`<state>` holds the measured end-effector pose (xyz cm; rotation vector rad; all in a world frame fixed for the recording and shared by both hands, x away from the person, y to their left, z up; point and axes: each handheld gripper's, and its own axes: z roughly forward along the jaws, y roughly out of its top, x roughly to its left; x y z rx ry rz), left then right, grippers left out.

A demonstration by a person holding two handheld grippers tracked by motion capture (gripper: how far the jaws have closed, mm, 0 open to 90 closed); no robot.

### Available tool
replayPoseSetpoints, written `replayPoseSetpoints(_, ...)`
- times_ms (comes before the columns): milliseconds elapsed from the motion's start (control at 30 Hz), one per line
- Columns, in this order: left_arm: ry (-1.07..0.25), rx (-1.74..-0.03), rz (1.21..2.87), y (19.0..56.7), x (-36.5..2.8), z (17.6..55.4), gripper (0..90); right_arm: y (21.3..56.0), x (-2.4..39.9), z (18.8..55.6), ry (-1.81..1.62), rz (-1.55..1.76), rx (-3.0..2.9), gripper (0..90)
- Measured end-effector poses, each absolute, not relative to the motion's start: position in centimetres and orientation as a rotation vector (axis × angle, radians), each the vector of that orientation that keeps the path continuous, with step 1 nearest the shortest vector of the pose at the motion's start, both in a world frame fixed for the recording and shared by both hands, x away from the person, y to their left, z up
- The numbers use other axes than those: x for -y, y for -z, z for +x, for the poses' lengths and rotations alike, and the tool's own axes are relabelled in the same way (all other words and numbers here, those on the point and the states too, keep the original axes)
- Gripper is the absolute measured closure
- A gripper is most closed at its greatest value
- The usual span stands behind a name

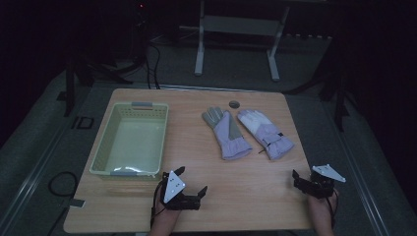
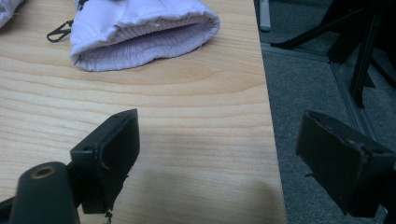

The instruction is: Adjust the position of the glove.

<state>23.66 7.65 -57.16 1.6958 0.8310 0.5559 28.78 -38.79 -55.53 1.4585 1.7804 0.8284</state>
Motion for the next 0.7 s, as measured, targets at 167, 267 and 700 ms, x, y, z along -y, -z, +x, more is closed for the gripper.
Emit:
replayPoseSetpoints(167,-0.555,-0.832,1.695,57.2,-7.6,23.7,0.0,55.5,38.9,28.7,-0.839,1.462,-1.773,13.1)
replayPoseSetpoints(267,-0.556,-0.832,1.695,57.2,-7.6,23.7,0.0,55.5,38.8,28.6,-0.840,1.449,-1.782,12.5)
replayPoseSetpoints(700,-0.560,-0.829,1.697,57.2,-7.6,23.6,0.0,50.1,38.5,28.5,-0.906,1.435,-1.827,14.4)
